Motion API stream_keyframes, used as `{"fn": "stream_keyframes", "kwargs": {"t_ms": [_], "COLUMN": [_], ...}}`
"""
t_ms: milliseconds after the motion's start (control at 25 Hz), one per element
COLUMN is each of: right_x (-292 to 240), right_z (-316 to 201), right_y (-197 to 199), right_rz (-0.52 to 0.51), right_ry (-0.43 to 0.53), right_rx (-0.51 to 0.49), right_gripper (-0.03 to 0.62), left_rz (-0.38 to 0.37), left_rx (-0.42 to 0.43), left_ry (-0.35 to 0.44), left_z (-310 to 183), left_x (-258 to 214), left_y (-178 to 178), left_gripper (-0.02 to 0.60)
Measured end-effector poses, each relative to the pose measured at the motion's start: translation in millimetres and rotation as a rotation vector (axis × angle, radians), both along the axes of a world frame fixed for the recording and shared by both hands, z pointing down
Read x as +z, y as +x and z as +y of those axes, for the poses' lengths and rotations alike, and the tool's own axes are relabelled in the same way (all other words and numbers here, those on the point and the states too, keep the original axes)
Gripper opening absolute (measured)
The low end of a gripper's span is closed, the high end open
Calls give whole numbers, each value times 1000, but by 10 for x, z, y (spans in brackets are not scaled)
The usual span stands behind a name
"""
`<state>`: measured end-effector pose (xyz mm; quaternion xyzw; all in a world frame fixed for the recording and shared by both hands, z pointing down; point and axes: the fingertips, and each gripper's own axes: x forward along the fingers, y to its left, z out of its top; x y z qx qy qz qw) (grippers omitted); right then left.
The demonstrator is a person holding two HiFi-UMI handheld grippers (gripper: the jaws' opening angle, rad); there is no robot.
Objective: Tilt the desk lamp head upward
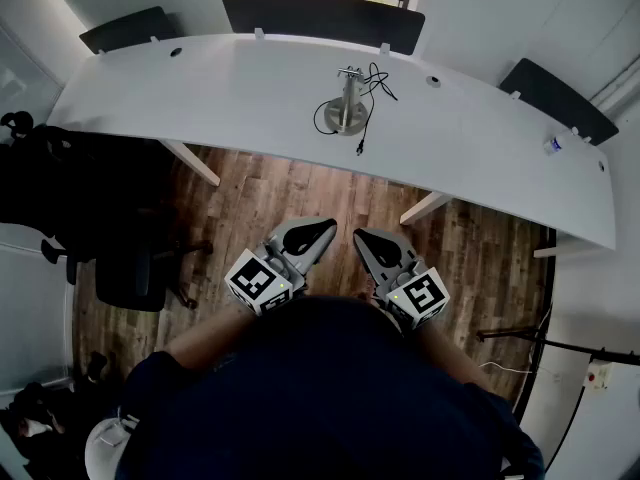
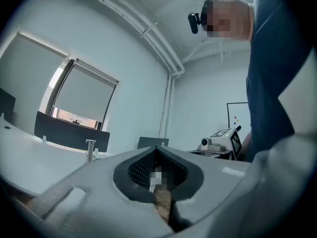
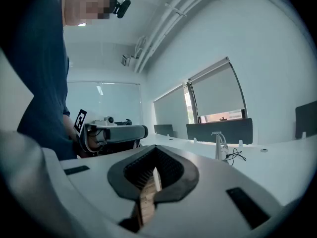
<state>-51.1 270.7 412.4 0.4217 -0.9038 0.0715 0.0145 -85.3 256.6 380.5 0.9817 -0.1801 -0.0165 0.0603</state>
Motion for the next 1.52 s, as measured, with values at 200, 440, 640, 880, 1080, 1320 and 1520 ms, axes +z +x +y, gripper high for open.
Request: {"fn": "stream_keyframes", "kwargs": {"t_ms": [200,440,640,880,1080,1320,1520], "right_x": [-17,16,50,118,223,267,282], "right_z": [-20,-47,-120,-210,-212,-385,-765], "right_y": [42,127,258,554,817,945,1039], "right_rz": [-2,3,-24,-40,-48,-47,-10], "right_ry": [-5,6,-4,-10,-32,-38,-37], "right_rx": [-6,-31,-44,-41,-52,-42,-1], "right_gripper": [9,9,11,11,12,12,12], "left_rz": [0,4,-8,-5,-7,-10,-3], "left_rx": [-5,-32,-63,-123,-172,-179,-173], "left_ry": [0,-13,-15,-18,-25,-23,-15], "left_z": [-13,-44,-122,-163,-166,-335,-711], "left_x": [21,61,84,146,216,225,258], "left_y": [53,135,228,423,603,702,746], "left_gripper": [6,6,6,6,6,6,6]}}
